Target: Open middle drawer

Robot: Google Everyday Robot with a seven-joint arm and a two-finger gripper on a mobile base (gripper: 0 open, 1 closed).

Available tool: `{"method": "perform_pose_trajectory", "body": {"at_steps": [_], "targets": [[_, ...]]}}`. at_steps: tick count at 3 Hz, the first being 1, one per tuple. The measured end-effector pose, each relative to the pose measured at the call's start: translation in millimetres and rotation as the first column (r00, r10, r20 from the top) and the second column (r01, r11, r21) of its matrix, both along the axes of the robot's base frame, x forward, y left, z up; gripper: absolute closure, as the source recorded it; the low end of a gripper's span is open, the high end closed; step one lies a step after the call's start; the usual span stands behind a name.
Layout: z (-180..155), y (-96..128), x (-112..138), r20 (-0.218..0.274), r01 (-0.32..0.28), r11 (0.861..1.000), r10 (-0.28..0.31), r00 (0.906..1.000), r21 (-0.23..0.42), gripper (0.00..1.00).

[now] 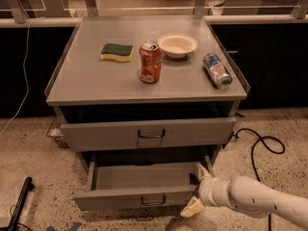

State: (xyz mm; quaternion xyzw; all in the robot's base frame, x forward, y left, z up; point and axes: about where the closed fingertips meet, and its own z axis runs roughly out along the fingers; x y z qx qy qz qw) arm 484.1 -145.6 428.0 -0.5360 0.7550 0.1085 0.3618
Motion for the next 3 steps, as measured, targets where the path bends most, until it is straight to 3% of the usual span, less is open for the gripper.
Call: {"method": "perform_pose_trajectory", "body": {"at_steps": [1,2,3], "targets": [[0.0,0.0,0.0,0.0,0.0,1.0,0.0,1.0,0.0,0.14],[0.0,0.1,0.0,0.0,0.0,1.0,0.0,1.0,0.0,0.45],[0.0,0.1,0.0,0.0,0.0,1.0,0.0,1.0,0.0,0.69]]}}
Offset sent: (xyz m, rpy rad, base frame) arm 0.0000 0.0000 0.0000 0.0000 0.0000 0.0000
